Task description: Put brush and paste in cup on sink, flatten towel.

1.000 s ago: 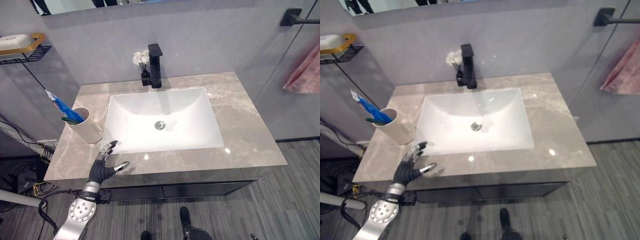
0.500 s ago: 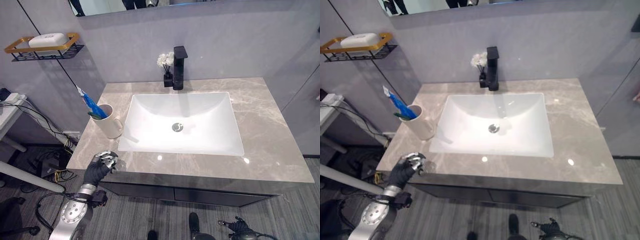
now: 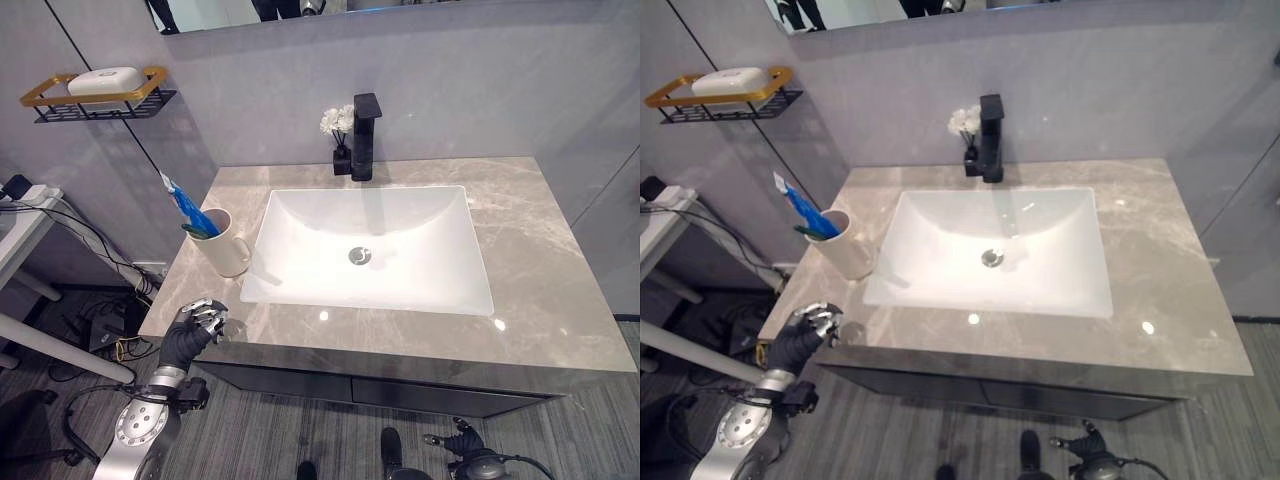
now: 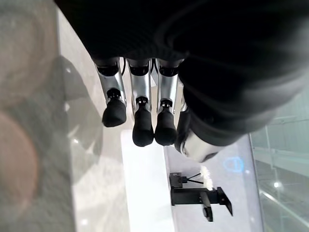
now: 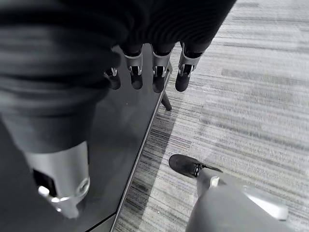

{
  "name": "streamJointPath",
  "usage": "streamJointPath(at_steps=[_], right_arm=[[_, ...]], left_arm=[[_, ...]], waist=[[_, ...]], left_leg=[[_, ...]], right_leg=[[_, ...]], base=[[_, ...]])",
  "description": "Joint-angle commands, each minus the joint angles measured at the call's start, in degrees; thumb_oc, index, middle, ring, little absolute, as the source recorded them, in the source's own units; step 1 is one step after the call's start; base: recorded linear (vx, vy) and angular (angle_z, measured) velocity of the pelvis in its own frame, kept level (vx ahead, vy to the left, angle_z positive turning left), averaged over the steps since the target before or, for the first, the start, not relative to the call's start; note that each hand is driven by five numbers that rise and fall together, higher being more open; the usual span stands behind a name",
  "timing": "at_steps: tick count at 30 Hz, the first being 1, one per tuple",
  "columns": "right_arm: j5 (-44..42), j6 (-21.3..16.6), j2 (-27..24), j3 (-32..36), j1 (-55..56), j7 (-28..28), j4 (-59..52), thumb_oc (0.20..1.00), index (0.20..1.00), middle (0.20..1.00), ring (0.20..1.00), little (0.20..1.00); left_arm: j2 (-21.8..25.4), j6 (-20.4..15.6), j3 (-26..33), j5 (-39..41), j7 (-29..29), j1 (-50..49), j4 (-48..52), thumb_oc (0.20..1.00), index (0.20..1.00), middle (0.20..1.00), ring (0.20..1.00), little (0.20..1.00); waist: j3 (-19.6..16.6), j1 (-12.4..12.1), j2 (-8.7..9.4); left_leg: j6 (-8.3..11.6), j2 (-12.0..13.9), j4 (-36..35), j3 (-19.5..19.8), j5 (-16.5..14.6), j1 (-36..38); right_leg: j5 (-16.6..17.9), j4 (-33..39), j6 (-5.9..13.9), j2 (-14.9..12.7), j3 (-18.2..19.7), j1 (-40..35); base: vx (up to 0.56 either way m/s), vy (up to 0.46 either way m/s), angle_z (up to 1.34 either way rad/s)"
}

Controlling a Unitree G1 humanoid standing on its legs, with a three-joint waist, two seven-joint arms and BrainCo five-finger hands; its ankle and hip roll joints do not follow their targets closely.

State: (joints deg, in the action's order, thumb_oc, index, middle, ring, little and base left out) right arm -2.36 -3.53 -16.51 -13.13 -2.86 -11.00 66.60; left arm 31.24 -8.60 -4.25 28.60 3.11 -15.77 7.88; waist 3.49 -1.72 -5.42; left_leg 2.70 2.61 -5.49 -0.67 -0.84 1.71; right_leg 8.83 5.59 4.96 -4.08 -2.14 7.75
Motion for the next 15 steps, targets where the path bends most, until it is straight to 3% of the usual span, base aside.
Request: streamJointPath(at_steps=[1,15], right_arm=[[0.97,-1.07,0.28,-1.58,-2.93,-0.64,-0.05,1.000,1.000,1.000,1.000,1.000],[1.92,-0.21,0.59,-1.74,-1.03,-0.14,-0.23,1.000,1.000,1.000,1.000,1.000]], left_arm=[[1.92,-1.40,4.12,-2.46,1.04,3.19,1.77,0.200,0.200,0.200,0.200,0.200],[2.36,0.16,4.14,1.38,1.39,4.88,0.68,0.200,0.200,0.200,0.200,0.200]], waist=[[0.51,1.29,2.85],[1.31,2.39,2.38]], left_leg=[[0.69,-0.22,0.49,-0.62,0.85,-2.20],[0.79,-0.24,0.49,-0.97,0.91,-2.58]], right_leg=[[-2.82,-0.59,3.44,-5.11,1.58,-4.24],[-2.76,-0.59,3.46,-5.25,1.65,-3.67]], base=[[0.00,0.000,0.00],[0.00,0.000,0.00]])
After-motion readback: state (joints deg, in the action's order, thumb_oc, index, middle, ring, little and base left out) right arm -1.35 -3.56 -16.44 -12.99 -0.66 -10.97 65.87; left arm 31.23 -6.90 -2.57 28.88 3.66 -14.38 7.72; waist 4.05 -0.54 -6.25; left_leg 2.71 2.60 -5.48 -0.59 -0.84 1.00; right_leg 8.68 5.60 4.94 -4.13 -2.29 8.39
